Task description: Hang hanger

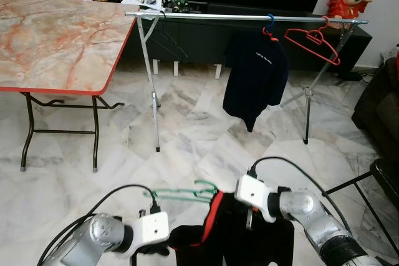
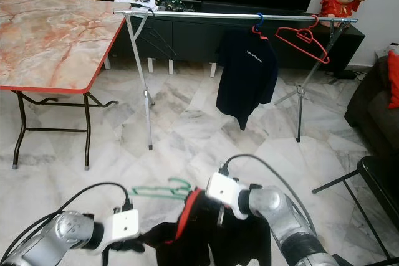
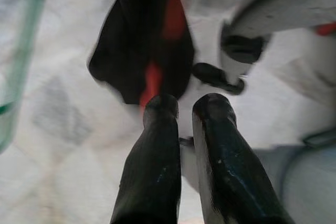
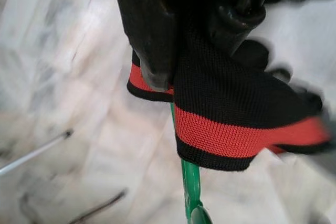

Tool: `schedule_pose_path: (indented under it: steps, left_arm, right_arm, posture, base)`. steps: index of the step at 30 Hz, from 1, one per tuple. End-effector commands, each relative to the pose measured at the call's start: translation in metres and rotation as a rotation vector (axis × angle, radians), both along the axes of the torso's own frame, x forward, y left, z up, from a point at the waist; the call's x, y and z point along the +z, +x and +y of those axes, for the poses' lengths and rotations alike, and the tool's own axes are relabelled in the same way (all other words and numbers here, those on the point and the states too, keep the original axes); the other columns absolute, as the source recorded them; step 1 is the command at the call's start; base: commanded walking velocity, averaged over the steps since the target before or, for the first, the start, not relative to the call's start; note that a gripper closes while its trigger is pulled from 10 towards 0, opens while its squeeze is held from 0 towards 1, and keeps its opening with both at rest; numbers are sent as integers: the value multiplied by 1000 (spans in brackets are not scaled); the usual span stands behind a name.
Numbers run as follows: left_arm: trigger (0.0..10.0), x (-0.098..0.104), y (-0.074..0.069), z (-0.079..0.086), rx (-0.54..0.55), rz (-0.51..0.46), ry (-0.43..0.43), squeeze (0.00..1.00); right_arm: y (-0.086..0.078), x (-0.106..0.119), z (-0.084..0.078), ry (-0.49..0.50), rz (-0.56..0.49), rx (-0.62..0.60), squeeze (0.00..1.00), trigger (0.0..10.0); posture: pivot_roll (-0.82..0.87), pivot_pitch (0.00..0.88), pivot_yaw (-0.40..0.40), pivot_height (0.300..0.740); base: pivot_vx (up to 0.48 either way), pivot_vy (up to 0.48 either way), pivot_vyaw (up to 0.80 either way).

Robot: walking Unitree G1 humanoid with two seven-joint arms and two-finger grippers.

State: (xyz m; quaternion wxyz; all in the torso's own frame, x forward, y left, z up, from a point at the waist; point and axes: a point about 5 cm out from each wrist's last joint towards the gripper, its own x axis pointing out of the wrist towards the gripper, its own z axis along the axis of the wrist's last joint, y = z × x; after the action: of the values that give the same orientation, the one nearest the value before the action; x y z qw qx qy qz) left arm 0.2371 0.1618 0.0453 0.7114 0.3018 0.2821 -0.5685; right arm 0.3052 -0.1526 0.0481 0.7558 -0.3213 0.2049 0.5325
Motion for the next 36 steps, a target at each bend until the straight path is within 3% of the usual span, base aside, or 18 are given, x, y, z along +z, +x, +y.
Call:
schedule_pose_path:
  steps: [1,4,7,8,12,13,15,16,23,27,31,36]
  left_arm:
    - [10000,6,0,-2,-12,4,-15,1000]
    - [10000,13,-4,0,-13,26,-37,1000]
    - [10000,21,11,-1,64,-72,-88,1000]
    - [10000,27,23,-3,125,-141,-132,1000]
    - [10000,34,29,-13,146,-173,-202,1000]
    - [10000,35,29,-18,138,-164,-224,357]
    - [10000,35,28,-19,131,-159,-228,357]
    - [10000,34,25,-24,101,-132,-220,0]
    - [10000,25,13,-30,16,-34,-186,0]
    - [10000,18,14,-31,-15,-64,-123,0]
    - [10000,22,20,-40,7,-105,-178,0]
    - [10000,22,24,-44,6,-133,-164,0]
  right_arm:
    - [3,3,-4,-25,-27,1,0,10000]
    - [5,1,-6,-31,-21,-24,0,10000]
    - [1,-1,-2,-18,16,20,0,10000]
    - [-5,-5,0,-24,69,81,0,10000]
    - [-12,-10,1,-44,137,158,0,10000]
    - [-13,-11,2,-43,154,173,0,10000]
    - [-13,-11,2,-45,156,176,0,10000]
    - [-13,-10,4,-38,160,183,0,10000]
    - [-7,-6,7,-34,129,174,0,10000]
    - [-6,-4,8,-44,128,206,0,10000]
    - [-9,-3,14,-13,162,258,0,10000]
    - [-12,-4,14,-20,182,297,0,10000]
  posture:
    - [86,40,-84,740]
    - [93,34,-88,740]
    - [98,39,-91,740]
    - [96,39,-92,740]
    - [105,43,-99,740]
    - [107,44,-101,740]
    - [108,44,-101,740]
    - [108,46,-102,740]
    - [104,45,-99,740]
    - [108,45,-98,740]
    - [106,47,-96,740]
    - [102,50,-96,740]
  base:
    - [0,0,0]
    - [0,0,0]
    - [0,0,0]
    - [0,0,0]
    - [0,0,0]
    - [0,0,0]
    - [0,0,0]
    - [0,0,0]
    - [0,0,0]
    - [0,0,0]
    - [0,0,0]
    - [0,0,0]
